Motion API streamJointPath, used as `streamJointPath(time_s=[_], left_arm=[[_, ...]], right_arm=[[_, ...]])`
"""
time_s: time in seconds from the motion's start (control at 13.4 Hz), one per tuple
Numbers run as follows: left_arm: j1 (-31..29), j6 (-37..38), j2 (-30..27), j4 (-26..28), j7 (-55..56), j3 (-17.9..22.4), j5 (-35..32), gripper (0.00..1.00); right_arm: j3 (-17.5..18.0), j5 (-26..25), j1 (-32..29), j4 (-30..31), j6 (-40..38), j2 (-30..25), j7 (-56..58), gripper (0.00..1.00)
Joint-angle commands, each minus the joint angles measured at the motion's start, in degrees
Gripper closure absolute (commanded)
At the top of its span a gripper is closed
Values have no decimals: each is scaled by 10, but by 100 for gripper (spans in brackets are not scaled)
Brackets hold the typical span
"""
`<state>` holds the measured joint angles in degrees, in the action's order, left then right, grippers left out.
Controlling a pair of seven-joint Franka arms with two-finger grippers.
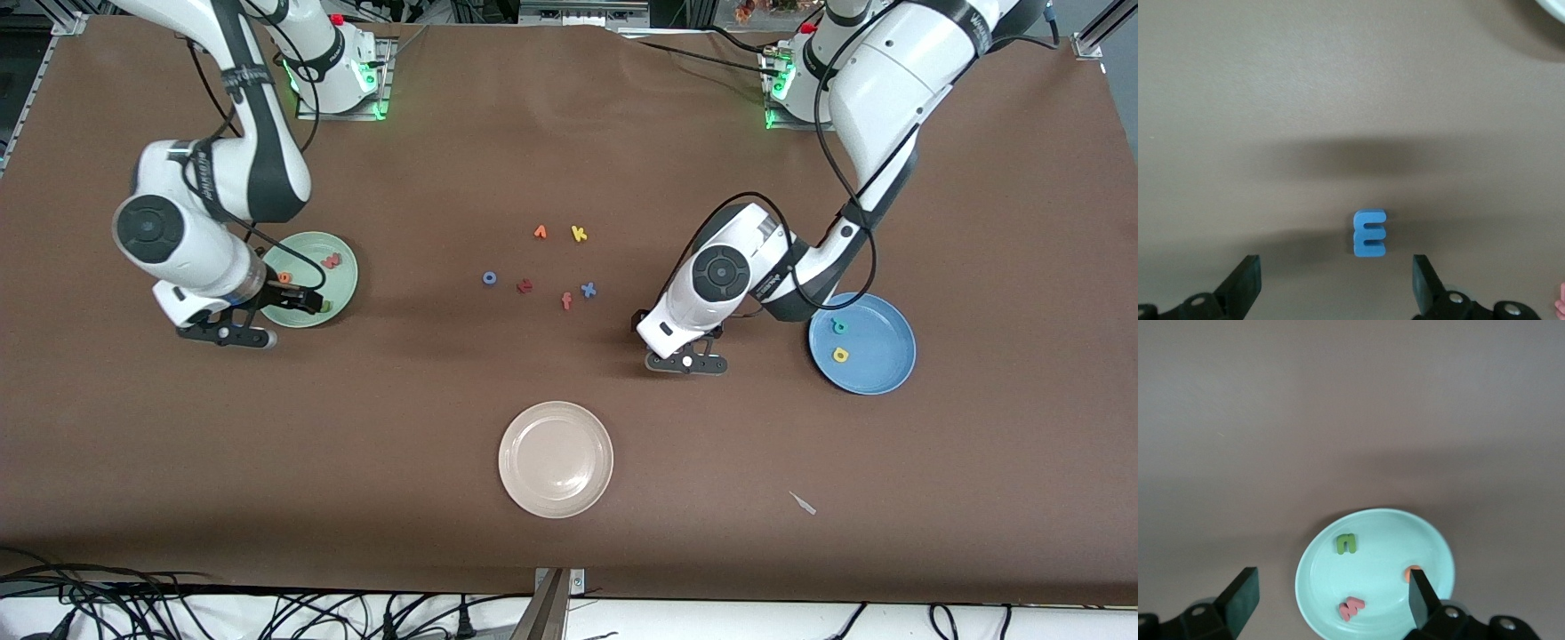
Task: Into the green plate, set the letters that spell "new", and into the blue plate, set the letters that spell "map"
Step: 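Reach the left gripper to the blue E while the right gripper returns to rest, then grasp the blue E with the left gripper and carry it to the blue plate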
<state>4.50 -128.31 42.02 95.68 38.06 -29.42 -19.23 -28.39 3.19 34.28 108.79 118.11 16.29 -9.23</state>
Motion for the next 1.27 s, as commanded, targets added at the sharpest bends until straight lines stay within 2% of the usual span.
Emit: streamJointPath(time_s=[0.0, 0.3, 0.45, 0.52, 0.67, 0.75, 0.9, 0.97, 1.05, 1.12, 1.2], left_arm=[[3, -6, -1, -9, 9, 6, -8, 0], [32, -36, 14, -9, 18, 28, -8, 0], [74, -46, 18, -10, 31, 63, -8, 0], [82, -53, 18, -10, 32, 72, -7, 0], [84, -55, 23, -8, 33, 73, -7, 2], [85, -55, 25, -8, 33, 73, -8, 4], [85, -55, 29, -8, 33, 73, -8, 12], [85, -56, 32, -8, 33, 74, -9, 17], [85, -56, 32, -8, 33, 74, -9, 22], [85, -56, 32, -8, 33, 74, -9, 26], [85, -56, 32, -7, 33, 74, -10, 31]], right_arm=[[-4, 8, -17, -89, -84, -2, 60, 0], [-13, 7, -19, -218, -189, -2, 72, 0], [-15, 9, -28, -233, -188, -1, 70, 0], [-16, 26, -35, -236, -188, -2, 71, 0], [-23, 65, -48, -276, -218, -2, 76, 0], [-34, 66, -55, -293, -248, -3, 76, 0], [-29, 61, -64, -314, -296, -5, 87, 0], [-12, 61, -87, -309, -305, -19, 97, 0], [46, 60, -142, -290, -305, -36, 111, 0], [122, 44, -221, -261, -296, -64, 113, 0], [200, 6, -282, -239, -279, -78, 108, 0]])
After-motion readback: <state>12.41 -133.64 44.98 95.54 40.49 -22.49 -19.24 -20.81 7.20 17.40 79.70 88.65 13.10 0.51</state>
